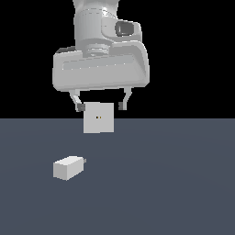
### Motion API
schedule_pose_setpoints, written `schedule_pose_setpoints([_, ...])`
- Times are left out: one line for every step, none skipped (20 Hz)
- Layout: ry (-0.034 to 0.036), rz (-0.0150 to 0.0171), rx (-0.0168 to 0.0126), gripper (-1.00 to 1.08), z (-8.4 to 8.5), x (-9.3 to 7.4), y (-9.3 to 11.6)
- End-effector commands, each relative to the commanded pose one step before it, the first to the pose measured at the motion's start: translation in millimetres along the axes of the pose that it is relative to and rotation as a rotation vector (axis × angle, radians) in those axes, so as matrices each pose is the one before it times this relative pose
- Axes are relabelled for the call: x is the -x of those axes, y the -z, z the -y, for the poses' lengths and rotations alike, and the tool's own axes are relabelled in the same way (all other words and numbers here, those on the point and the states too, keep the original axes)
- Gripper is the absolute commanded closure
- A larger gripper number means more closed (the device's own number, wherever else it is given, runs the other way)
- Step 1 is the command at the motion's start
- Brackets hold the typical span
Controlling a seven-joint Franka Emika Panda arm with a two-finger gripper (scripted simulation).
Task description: Plug the charger into the wall socket.
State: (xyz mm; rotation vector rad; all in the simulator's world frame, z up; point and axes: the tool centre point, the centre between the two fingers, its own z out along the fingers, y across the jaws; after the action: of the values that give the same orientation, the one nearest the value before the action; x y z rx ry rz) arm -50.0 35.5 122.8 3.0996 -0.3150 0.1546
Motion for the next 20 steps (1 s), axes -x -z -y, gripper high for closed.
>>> schedule_pose_setpoints([-0.03465, -0.01702, 0.00135, -0.92, 6.06, 10.8, -8.18])
schedule_pose_setpoints([-0.01289, -0.00625, 0.00085, -0.92, 2.24, 3.92, -3.12])
schedule_pose_setpoints([-0.01257, -0.00609, 0.00087, -0.92, 2.19, 3.81, -3.06])
schedule_pose_setpoints([-0.01229, -0.00596, 0.00089, -0.92, 2.15, 3.7, -3.0])
schedule_pose_setpoints([-0.01202, -0.00584, 0.00092, -0.92, 2.11, 3.61, -2.95])
schedule_pose_setpoints([-0.01178, -0.00573, 0.00095, -0.92, 2.07, 3.52, -2.9])
schedule_pose_setpoints([-0.01145, -0.00558, 0.00099, -0.92, 2.01, 3.4, -2.83])
schedule_pose_setpoints([-0.01073, -0.00523, 0.00099, -0.92, 1.9, 3.16, -2.67])
schedule_pose_setpoints([-0.01002, -0.0049, 0.00098, -0.92, 1.77, 2.94, -2.5])
schedule_pose_setpoints([-0.00934, -0.00458, 0.00096, -0.92, 1.66, 2.73, -2.34])
schedule_pose_setpoints([-0.00872, -0.0043, 0.00094, -0.92, 1.53, 2.52, -2.17])
schedule_pose_setpoints([-0.00807, -0.004, 0.00091, -0.92, 1.44, 2.34, -2.04])
schedule_pose_setpoints([-0.00754, -0.00373, 0.00091, -0.92, 1.34, 2.15, -1.9])
schedule_pose_setpoints([-0.00696, -0.00343, 0.0009, -0.92, 1.26, 1.97, -1.78])
schedule_pose_setpoints([-0.00642, -0.00315, 0.00088, -0.92, 1.16, 1.8, -1.65])
schedule_pose_setpoints([-0.00593, -0.00291, 0.00085, -0.92, 1.07, 1.64, -1.53])
schedule_pose_setpoints([-0.00535, -0.00264, 0.00079, -0.92, 0.99, 1.49, -1.4])
schedule_pose_setpoints([-0.00483, -0.00239, 0.00072, -0.92, 0.88, 1.33, -1.25])
schedule_pose_setpoints([-0.00429, -0.00213, 0.00066, -0.92, 0.77, 1.17, -1.1])
schedule_pose_setpoints([-0.00373, -0.00185, 0.00058, -0.92, 0.67, 1.01, -0.96])
